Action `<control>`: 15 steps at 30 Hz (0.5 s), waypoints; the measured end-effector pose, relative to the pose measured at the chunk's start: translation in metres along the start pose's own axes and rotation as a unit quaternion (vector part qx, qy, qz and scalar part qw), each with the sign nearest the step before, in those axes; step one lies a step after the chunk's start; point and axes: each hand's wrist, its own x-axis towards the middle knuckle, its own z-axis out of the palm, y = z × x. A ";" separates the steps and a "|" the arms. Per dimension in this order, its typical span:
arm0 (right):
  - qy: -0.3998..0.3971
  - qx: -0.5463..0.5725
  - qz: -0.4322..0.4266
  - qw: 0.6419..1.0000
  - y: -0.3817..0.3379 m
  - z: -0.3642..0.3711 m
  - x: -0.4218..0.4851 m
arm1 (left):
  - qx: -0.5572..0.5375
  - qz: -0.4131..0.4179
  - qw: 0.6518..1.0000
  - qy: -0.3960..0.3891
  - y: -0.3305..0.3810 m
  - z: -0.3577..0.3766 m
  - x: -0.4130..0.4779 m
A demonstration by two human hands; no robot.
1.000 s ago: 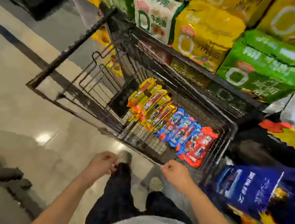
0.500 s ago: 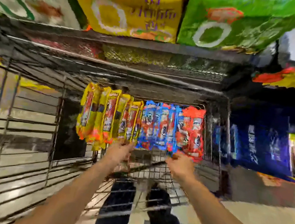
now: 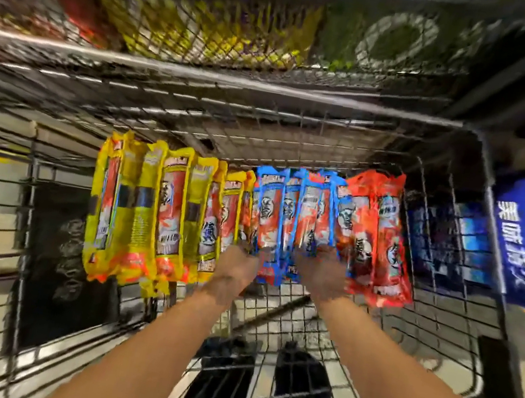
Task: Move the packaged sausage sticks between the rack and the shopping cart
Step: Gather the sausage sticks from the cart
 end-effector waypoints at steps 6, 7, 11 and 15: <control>-0.043 0.068 0.009 0.997 0.005 0.012 0.011 | -0.028 0.010 1.000 0.008 0.000 0.007 0.009; -0.057 0.071 0.013 0.996 0.006 0.012 0.010 | -0.033 0.015 0.999 0.004 -0.004 0.007 0.010; -0.068 0.156 0.060 0.984 0.012 0.007 0.000 | -0.096 0.025 0.995 -0.011 -0.008 0.001 -0.001; -0.093 0.272 0.111 0.951 0.015 -0.003 -0.021 | -0.127 0.023 0.991 -0.019 -0.006 -0.020 -0.036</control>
